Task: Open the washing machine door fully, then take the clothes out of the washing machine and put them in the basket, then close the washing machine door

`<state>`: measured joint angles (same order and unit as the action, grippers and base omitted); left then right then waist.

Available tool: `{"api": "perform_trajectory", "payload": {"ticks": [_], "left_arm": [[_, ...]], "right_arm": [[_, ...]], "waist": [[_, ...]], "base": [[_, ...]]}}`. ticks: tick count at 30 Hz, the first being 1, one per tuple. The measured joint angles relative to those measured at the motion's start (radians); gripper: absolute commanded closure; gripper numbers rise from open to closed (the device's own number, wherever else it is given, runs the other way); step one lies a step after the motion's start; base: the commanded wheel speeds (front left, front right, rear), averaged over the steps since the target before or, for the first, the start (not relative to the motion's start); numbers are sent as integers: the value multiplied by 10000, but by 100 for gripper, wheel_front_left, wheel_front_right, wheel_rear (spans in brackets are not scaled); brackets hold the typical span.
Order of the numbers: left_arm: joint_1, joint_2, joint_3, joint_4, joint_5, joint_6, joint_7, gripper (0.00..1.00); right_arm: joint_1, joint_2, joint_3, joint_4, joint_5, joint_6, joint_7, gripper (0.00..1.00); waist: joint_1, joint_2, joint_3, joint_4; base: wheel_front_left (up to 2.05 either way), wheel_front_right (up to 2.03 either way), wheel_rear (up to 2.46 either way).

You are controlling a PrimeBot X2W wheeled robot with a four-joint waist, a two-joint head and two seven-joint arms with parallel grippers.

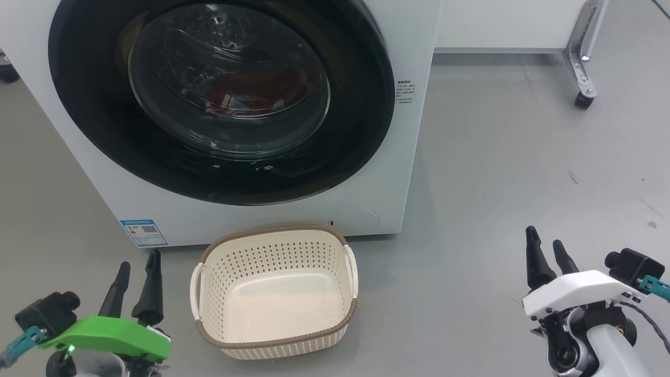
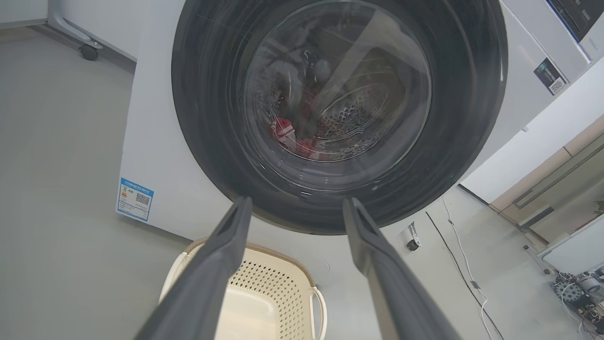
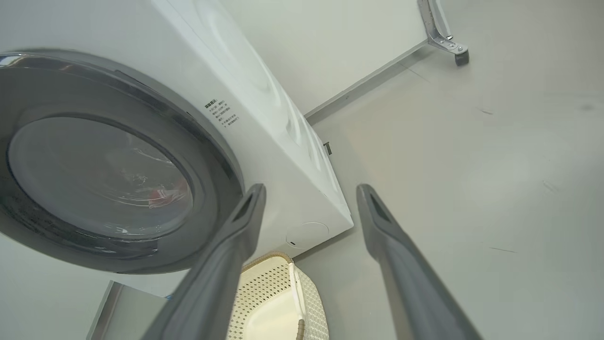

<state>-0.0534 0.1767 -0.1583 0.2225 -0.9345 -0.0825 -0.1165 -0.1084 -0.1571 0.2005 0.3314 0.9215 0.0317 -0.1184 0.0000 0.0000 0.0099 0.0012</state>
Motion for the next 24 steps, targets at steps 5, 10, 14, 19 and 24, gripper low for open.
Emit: {"api": "perform_trajectory", "payload": {"ticks": [5, 10, 14, 19, 24], "left_arm": [[0, 8, -150, 6, 811, 140, -148, 0], [0, 10, -286, 50, 1561, 247, -274, 0], [-1, 10, -397, 167, 2100, 316, -397, 0], [-7, 10, -439, 276, 2767, 433, -535, 0], [-33, 8, -458, 359, 3235, 520, -658, 0]], "right_arm": [[-70, -10, 226, 56, -798, -136, -132, 0], [-79, -12, 433, 159, -1544, -261, -286, 0], [-150, -12, 594, 267, -2130, -351, -383, 0], [-275, -15, 727, 362, -2851, -449, -537, 0], [-279, -13, 851, 445, -3409, -581, -646, 0]], "waist": [[0, 0, -8, -7], [0, 0, -15, -17], [0, 0, -20, -24], [0, 0, -20, -30], [0, 0, -21, -33]], "base": [[0, 0, 0], [0, 0, 0], [0, 0, 0], [0, 0, 0], [0, 0, 0]]}}
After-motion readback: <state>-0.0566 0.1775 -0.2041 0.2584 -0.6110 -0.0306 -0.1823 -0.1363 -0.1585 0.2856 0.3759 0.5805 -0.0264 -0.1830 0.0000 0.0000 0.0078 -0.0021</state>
